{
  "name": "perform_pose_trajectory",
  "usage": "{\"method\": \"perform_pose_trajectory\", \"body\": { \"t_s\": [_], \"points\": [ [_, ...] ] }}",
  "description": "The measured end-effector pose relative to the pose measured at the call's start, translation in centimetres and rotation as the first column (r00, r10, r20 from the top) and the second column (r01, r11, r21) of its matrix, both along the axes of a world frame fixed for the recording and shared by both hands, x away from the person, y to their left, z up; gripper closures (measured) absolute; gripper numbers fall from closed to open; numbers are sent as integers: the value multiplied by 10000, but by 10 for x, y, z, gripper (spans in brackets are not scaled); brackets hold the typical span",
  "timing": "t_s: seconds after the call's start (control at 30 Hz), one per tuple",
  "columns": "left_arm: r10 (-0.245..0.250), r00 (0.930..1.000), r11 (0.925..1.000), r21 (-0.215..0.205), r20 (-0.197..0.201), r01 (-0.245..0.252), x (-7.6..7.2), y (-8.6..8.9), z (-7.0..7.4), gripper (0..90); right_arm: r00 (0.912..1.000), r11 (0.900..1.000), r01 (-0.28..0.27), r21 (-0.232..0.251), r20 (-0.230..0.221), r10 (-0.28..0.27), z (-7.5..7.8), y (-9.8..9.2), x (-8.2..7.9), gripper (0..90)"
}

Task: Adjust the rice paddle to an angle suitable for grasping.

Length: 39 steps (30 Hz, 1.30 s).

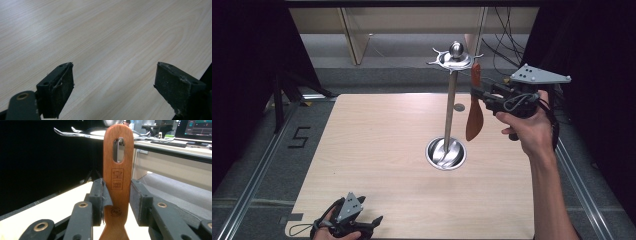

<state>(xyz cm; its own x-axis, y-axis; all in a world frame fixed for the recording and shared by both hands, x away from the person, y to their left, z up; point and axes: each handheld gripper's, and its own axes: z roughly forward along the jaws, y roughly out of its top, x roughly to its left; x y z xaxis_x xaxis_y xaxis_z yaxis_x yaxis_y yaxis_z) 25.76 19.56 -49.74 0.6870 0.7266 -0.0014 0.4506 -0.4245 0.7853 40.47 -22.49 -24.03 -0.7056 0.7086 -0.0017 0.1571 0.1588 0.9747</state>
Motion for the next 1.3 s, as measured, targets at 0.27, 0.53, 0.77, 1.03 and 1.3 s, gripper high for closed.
{"method": "perform_pose_trajectory", "body": {
  "t_s": [0.27, 0.53, 0.77, 1.03, 1.3],
  "points": [
    [135, 9998, 9999, 105, -126, -133, 0, 1, 0, 151, 9997, 9996, 148, 224, 191, -152, -5, -2, -3, 576],
    [146, 9998, 9999, 58, -139, -145, 0, 1, 0, 151, 9985, 9980, 442, 442, 300, -455, -18, -8, -19, 507],
    [-32, 10000, 9995, 319, -47, 33, 1, 1, 1, 151, 9964, 9964, 806, 263, 245, -812, -30, -19, -29, 451],
    [169, 9996, 9996, 215, -219, -164, 0, 1, 1, 151, 9969, 9961, 788, 387, 57, -791, -45, -25, -40, 440],
    [144, 9996, 9997, 201, -222, -140, 0, 1, 1, 151, 9965, 9966, 795, 192, -274, -790, -64, -28, -42, 431]
  ]
}}
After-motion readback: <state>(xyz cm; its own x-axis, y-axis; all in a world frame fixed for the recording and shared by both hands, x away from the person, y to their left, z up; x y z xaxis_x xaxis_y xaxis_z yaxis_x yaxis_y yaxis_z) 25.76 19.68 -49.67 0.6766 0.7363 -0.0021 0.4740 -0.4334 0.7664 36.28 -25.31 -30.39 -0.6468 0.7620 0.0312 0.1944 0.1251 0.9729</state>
